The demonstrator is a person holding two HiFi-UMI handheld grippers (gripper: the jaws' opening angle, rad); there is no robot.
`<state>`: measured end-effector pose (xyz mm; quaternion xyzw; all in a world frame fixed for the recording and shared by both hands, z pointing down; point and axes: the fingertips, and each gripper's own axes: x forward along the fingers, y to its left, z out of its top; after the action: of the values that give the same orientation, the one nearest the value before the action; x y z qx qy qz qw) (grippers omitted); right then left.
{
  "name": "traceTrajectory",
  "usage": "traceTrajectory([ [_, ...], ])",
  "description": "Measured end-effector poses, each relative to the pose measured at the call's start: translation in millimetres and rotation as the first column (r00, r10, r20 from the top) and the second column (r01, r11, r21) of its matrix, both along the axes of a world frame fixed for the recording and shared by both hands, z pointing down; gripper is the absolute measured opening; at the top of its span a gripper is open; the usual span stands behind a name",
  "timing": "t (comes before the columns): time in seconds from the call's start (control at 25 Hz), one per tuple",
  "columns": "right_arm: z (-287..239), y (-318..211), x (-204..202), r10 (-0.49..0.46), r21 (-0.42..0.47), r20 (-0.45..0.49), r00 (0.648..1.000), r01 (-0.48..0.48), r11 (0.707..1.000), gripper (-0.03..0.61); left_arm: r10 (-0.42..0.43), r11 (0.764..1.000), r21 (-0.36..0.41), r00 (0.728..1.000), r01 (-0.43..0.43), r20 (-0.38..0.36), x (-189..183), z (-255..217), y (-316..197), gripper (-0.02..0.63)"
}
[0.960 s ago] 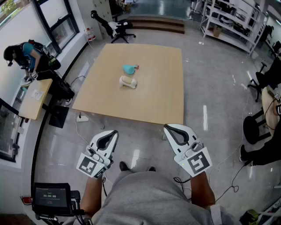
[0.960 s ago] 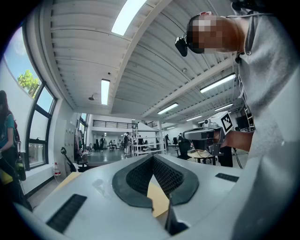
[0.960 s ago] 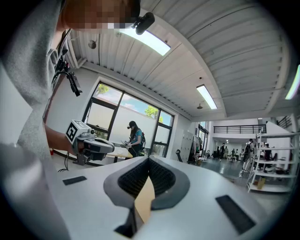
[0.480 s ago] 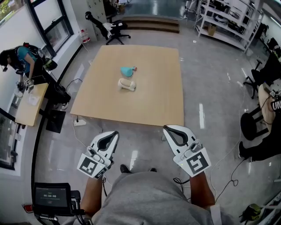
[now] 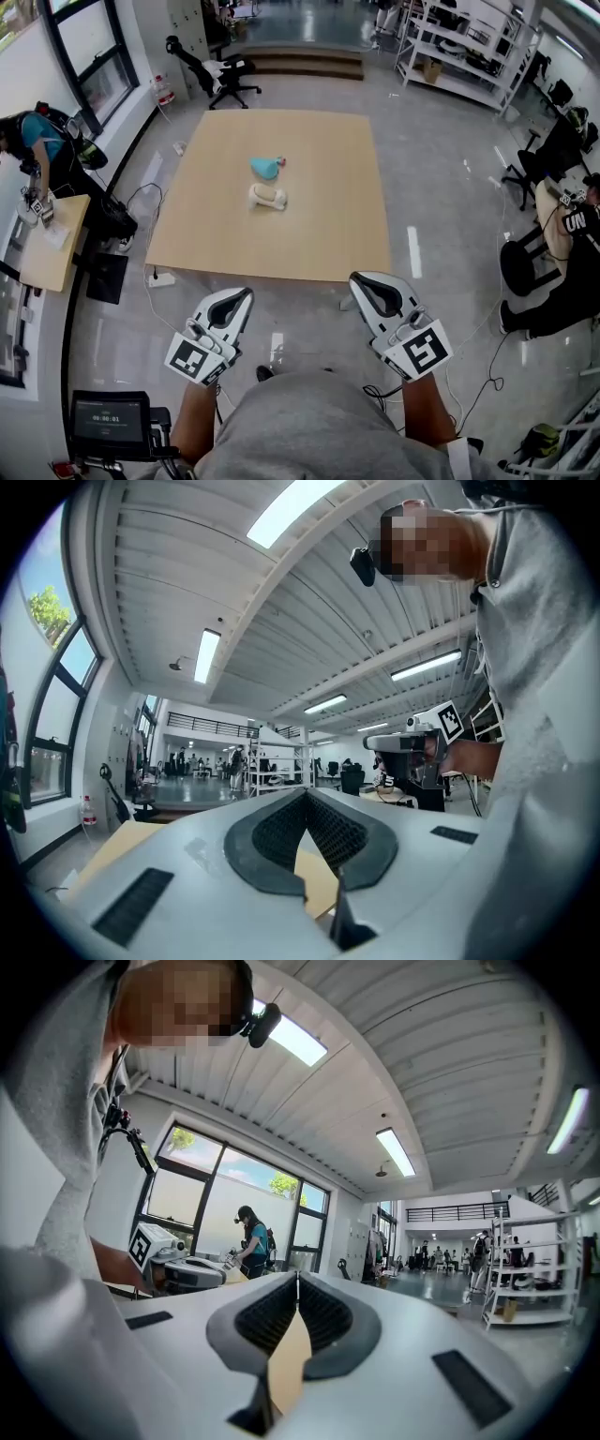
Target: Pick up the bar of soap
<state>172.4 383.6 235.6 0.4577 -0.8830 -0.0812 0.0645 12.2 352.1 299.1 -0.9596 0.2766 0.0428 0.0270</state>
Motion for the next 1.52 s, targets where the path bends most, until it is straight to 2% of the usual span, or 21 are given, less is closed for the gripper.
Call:
traceTrajectory([
  [0.56,-11.8,-25.0,-78.4,0.073,0.037,-0.047,0.996,-0.071,0.997,0.008,0.016,1.000,0.018,0.999,-0.015,-0.031,-98.0,-0.6,-29.1,0.005],
  [0.84,-13.5,-41.4,-107.2,0.068,0.031,-0.087,0.994,-0.065,0.997,0.008,-0.039,0.999,0.002,0.996,0.040,-0.078,-143.2,5.2,-36.9,0.005],
  [1.08,-10.2,-56.4,-126.7,0.030,0.026,-0.115,0.993,-0.027,0.999,0.008,-0.085,0.996,-0.027,0.990,0.083,-0.111,-161.0,18.4,-41.5,0.005],
  [1.36,-0.4,-84.2,-126.3,0.000,-0.018,-0.101,0.995,-0.002,1.000,0.008,-0.106,0.993,-0.070,0.990,0.099,-0.093,-160.0,28.3,-58.1,0.005],
  [1.52,13.6,-136.5,-120.2,-0.019,-0.038,-0.067,0.998,0.016,0.999,0.008,-0.149,0.987,-0.077,0.986,0.143,-0.078,-166.6,36.8,-95.2,0.005],
])
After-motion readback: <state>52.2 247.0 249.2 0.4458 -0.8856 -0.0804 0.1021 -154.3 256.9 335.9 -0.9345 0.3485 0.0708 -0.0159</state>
